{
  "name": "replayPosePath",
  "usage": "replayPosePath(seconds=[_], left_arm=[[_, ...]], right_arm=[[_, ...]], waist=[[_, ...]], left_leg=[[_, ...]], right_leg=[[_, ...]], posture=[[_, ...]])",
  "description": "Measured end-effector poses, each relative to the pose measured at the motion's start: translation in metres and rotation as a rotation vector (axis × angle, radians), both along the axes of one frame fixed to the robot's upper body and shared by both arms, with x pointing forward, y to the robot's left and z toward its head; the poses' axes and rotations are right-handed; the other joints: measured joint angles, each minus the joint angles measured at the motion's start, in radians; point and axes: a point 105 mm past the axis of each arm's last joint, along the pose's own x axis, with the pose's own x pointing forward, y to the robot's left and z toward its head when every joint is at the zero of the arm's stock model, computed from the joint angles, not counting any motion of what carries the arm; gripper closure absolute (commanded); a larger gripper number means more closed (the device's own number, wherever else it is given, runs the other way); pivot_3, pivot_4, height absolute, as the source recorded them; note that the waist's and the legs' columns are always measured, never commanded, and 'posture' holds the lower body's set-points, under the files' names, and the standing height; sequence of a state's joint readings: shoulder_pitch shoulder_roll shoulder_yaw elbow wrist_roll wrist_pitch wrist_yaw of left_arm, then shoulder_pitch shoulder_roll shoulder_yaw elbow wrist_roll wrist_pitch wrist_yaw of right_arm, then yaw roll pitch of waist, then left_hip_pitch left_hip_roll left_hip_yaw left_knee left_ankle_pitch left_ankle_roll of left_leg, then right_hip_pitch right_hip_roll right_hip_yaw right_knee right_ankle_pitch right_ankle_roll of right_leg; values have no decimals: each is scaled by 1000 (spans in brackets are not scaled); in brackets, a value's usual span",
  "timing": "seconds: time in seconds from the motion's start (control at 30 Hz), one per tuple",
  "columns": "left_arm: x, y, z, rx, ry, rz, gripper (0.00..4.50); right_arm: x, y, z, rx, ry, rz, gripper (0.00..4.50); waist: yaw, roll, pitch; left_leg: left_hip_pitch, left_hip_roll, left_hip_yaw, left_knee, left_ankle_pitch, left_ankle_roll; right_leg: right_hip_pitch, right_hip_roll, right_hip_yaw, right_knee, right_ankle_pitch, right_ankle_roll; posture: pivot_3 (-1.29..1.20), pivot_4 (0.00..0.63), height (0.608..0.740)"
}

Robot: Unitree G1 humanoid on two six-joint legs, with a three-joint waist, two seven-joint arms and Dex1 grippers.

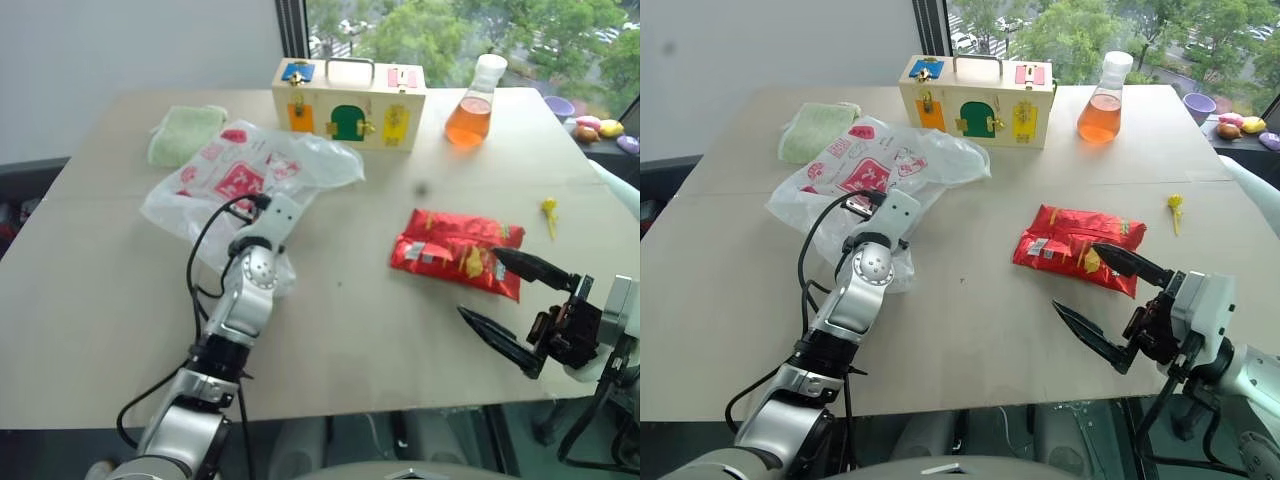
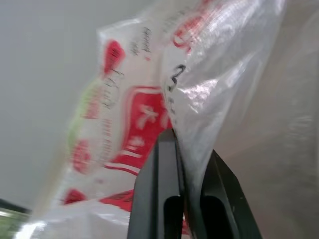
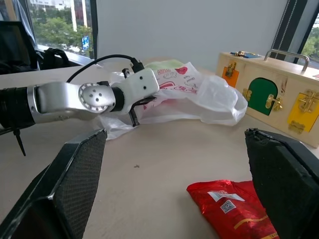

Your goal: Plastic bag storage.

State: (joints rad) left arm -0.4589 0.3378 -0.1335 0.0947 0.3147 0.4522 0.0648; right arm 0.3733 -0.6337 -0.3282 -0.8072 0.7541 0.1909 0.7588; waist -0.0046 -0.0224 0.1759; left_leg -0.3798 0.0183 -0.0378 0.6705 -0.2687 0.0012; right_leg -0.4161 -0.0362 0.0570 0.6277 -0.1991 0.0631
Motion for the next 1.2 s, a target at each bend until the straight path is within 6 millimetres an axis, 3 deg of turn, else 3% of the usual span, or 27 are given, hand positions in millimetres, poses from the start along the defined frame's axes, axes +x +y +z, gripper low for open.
replayPosePath(seconds=[0.07,0.2,0.33,0.43,0.53,0.6,0.63,0.73,0.8,0.93,1.07,1.2], left_arm=[[-3,9,25,-186,2,-85,4474],[-4,24,60,-368,38,-189,4474],[-6,21,108,-465,67,-344,4474],[-9,15,123,-487,122,-389,4474],[-10,5,121,-548,207,-408,4474],[-10,2,122,-569,227,-406,4474],[-11,1,123,-573,234,-401,4474],[-12,-2,122,-575,239,-392,4474],[-14,-2,122,-572,239,-384,4474],[-14,-3,117,-580,251,-364,4474],[-16,-10,113,-599,272,-380,4474],[-19,-11,110,-603,283,-378,4474]], right_arm=[[0,-1,-1,4,7,-5,0],[3,-2,-6,-7,18,-31,0],[25,-11,-24,-132,20,-158,0],[42,-15,-32,-226,1,-238,0],[57,-24,-44,-422,-43,-339,0],[62,-32,-50,-453,-22,-384,0],[64,-36,-54,-425,17,-406,0],[63,-43,-46,-4,237,-427,0],[56,-50,-39,169,336,-397,0],[46,-66,-33,346,456,-436,0],[54,-91,-51,459,601,-587,0],[64,-89,-58,633,753,-565,0]], waist=[[-4,0,0],[-7,0,0],[-7,-1,0],[-9,-1,0],[-9,-1,0],[-7,-1,0],[-7,-1,0],[-8,-1,0],[-8,-1,1],[-9,-1,1],[-9,-1,1],[-16,0,1]], left_leg=[[0,0,0,0,0,0],[0,0,0,0,0,0],[0,0,0,1,0,0],[0,0,0,1,0,0],[0,0,0,1,0,0],[-1,-1,-1,1,0,0],[-1,-1,-1,1,0,0],[-1,0,-2,0,0,0],[-1,0,-2,0,0,0],[0,0,-1,0,0,0],[0,0,0,0,0,0],[0,0,0,0,0,0]], right_leg=[[0,0,0,0,1,-2],[0,0,0,0,-1,1],[0,0,-1,0,-1,2],[0,0,0,0,-1,2],[0,0,0,0,-1,1],[0,0,-1,0,0,0],[0,0,-1,0,0,-1],[0,0,-1,0,1,-2],[0,0,-1,0,1,-2],[0,0,-1,0,1,-2],[0,0,0,0,1,-2],[-1,1,1,0,1,-2]], posture=[[0,150,740],[0,150,740],[0,150,740],[0,150,740],[0,150,740],[0,150,740],[0,150,740],[0,150,740],[0,150,740],[0,150,740],[0,150,740],[0,150,740]])
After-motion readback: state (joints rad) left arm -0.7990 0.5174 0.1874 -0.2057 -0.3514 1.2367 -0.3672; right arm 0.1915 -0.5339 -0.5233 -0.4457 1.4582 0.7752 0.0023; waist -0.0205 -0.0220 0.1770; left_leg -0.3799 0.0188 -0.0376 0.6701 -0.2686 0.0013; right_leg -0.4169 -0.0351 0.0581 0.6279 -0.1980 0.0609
